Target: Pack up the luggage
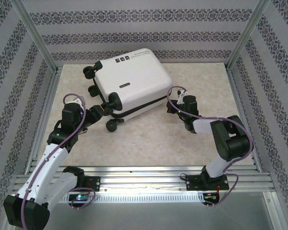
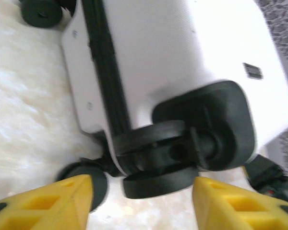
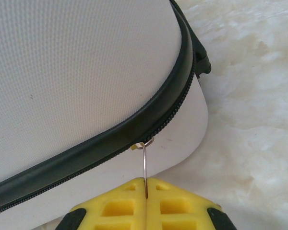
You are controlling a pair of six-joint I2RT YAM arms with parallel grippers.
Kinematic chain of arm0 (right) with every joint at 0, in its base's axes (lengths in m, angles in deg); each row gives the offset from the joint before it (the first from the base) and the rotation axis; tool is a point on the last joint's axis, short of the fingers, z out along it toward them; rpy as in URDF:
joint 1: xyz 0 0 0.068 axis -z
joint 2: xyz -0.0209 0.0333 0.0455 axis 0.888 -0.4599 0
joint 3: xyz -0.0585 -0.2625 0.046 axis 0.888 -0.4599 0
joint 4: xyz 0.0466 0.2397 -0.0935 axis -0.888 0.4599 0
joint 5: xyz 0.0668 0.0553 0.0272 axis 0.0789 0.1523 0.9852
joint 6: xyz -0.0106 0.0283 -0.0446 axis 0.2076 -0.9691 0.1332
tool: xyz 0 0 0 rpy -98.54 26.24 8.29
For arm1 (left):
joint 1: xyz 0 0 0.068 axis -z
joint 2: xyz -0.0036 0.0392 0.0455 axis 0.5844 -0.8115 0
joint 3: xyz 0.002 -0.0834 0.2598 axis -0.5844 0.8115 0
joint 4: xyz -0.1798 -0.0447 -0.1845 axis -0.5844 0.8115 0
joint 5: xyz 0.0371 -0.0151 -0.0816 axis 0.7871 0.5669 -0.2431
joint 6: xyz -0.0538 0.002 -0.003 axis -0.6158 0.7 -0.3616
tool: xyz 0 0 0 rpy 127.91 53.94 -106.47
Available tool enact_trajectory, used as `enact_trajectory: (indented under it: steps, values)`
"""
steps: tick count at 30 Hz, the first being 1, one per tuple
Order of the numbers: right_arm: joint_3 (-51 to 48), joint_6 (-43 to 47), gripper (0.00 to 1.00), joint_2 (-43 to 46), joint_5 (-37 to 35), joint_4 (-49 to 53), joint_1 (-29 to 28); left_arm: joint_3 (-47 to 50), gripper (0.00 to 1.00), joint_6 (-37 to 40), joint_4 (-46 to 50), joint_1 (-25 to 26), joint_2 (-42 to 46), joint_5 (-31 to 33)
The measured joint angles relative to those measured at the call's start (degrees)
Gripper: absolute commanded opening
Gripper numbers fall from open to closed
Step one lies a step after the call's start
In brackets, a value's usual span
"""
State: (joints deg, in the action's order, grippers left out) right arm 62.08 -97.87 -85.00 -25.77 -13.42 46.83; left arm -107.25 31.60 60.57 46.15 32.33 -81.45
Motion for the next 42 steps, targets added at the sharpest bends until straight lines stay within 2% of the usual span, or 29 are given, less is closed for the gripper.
enact_trajectory:
  steps: [2, 6, 10, 14, 25, 36, 42]
  values:
    - [0.0, 0.0, 0.00, 0.0, -0.3, 0.0, -0.1, 0.9, 0.72, -3.2, -3.3, 0.2, 0.3, -2.9]
    - [0.0, 0.0, 0.00, 0.0, -0.4, 0.0, -0.1, 5.2, 0.74, -10.0, -9.7, 3.1, 2.1, -5.3]
    - [0.0, 0.0, 0.00, 0.0, -0.4, -0.1, -0.1, 8.1, 0.76, -15.4, -13.3, 7.6, 3.5, -4.9]
    - [0.0, 0.0, 0.00, 0.0, -0.4, -0.1, -0.1, 8.7, 0.77, -18.2, -16.6, 9.0, 3.6, -2.6]
    - [-1.2, 0.0, 0.00, 0.5, -1.1, -0.7, -1.0, 8.6, 0.76, -18.8, -21.8, 9.0, -5.9, 4.5]
    - [-1.4, 0.0, 0.00, 0.6, -1.5, -1.5, -1.4, 6.0, 0.75, -18.0, -21.8, 7.9, -6.1, 9.6]
    - [-1.5, 0.0, 0.00, 0.7, -1.5, -1.5, -1.4, 5.0, 0.68, -17.7, -22.7, 7.5, -8.6, 9.7]
